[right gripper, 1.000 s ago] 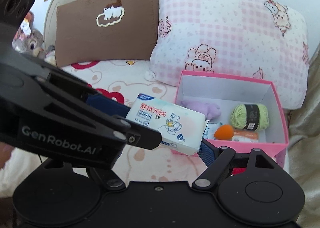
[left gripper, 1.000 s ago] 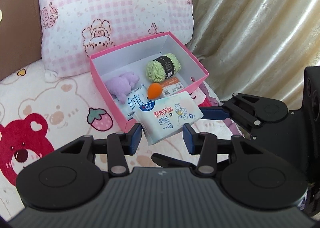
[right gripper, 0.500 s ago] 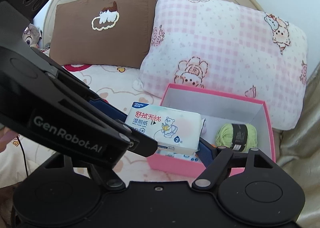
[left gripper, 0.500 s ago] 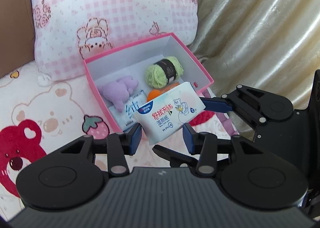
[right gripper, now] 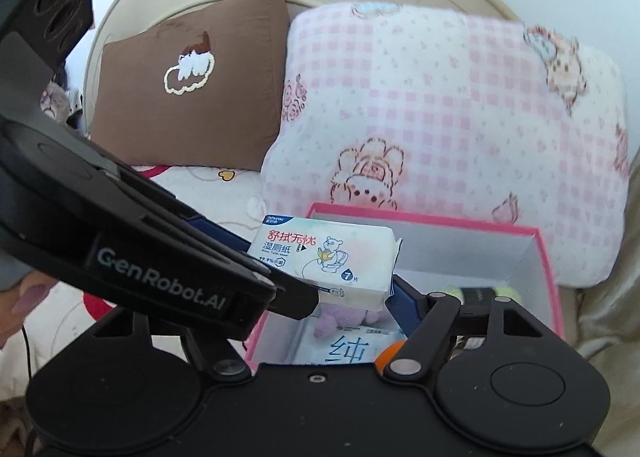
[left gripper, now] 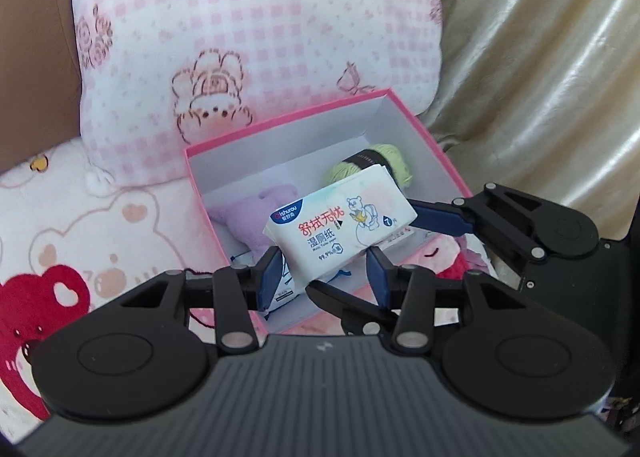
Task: Organize objects
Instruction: 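Carry the wet-wipes packet with the left gripper over the pink box, then lower the packet into the pink box and open the left gripper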
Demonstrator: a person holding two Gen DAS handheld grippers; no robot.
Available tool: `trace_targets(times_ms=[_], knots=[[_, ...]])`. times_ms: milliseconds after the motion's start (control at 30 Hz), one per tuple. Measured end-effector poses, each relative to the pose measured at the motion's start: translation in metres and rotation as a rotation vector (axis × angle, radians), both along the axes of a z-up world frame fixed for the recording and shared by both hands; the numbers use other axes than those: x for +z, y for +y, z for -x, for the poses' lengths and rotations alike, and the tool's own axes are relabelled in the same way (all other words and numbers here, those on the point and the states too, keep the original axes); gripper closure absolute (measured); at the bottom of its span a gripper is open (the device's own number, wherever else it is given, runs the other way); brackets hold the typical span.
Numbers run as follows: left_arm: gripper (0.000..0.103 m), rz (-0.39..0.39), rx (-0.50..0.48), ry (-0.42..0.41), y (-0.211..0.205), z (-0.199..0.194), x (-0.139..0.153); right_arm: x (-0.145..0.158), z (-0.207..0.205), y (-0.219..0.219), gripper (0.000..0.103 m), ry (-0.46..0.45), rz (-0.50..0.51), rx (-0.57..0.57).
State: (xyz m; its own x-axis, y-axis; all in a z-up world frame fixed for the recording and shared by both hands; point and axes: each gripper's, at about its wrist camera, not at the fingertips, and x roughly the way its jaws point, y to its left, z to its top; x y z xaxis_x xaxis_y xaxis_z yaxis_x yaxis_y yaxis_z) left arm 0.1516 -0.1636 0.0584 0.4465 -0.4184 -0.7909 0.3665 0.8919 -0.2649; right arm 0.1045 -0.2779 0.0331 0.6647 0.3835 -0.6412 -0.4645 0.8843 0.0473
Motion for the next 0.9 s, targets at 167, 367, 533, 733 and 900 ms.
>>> trace_targets(times_ms=[167,367,533,733,900], knots=[[0.059,-0.010,0.034,0.055,-0.007,-0.024,-0.025,-0.020,-0.026,-0.008,0.026,0.069,-0.035,0.010],[0.057,-0.010,0.068,0.140,-0.014,-0.050,-0.061,-0.051,-0.054,-0.017,0.026,0.161,-0.039,0.034],[0.057,0.003,0.091,0.183,-0.013,-0.060,-0.081,-0.071,-0.067,-0.020,0.026,0.206,-0.054,0.027],[0.059,0.003,0.105,0.216,-0.014,-0.063,-0.093,-0.082,-0.072,-0.020,0.026,0.220,-0.025,0.050],[0.060,-0.034,0.086,0.181,-0.022,-0.064,-0.094,-0.088,-0.079,-0.022,0.026,0.219,-0.018,0.058]])
